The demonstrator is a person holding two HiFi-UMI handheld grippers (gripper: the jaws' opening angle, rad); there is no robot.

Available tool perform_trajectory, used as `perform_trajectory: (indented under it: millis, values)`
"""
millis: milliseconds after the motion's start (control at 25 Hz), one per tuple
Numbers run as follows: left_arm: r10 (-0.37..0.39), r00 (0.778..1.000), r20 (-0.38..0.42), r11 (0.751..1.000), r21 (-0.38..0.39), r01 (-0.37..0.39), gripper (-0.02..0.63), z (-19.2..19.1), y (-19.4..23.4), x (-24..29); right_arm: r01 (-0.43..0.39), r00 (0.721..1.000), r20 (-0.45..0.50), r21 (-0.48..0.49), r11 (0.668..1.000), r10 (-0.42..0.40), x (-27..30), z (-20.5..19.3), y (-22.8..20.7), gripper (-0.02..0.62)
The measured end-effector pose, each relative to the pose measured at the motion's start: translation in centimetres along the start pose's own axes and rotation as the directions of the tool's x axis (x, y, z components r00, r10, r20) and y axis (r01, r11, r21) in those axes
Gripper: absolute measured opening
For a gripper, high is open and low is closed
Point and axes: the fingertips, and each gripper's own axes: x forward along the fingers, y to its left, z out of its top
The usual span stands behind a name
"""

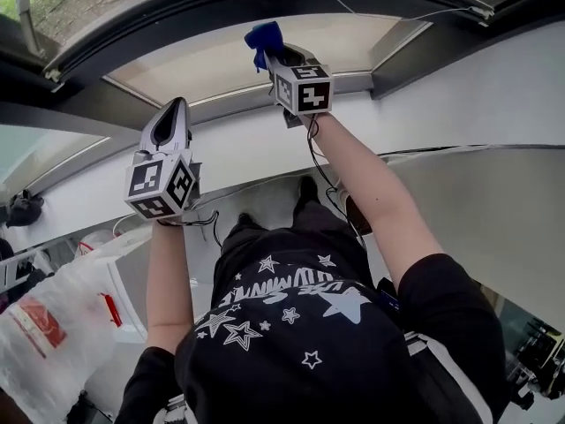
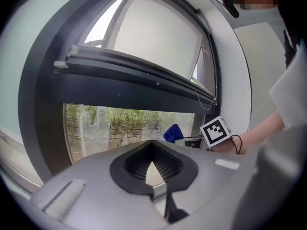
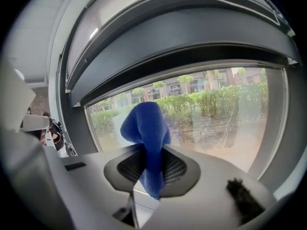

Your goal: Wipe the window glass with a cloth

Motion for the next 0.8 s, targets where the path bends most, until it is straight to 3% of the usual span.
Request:
perform_trajectory:
  millis: [360, 800]
  values:
    - [-0.053, 0.998, -0.037, 0.998, 0.014, 0.053, 0.009, 0.1, -11.3, 6.9, 0.095, 0.995, 0.018, 0.059, 0.994, -0.096, -5.4, 0.4, -15.4, 0.074]
    - [-0.102, 0.994, -0.041, 0.993, 0.063, 0.104, 0.009, 1.5, -18.8, 11.5, 0.247, 0.964, 0.063, 0.154, 0.957, -0.258, -11.3, 1.8, -28.6, 0.074]
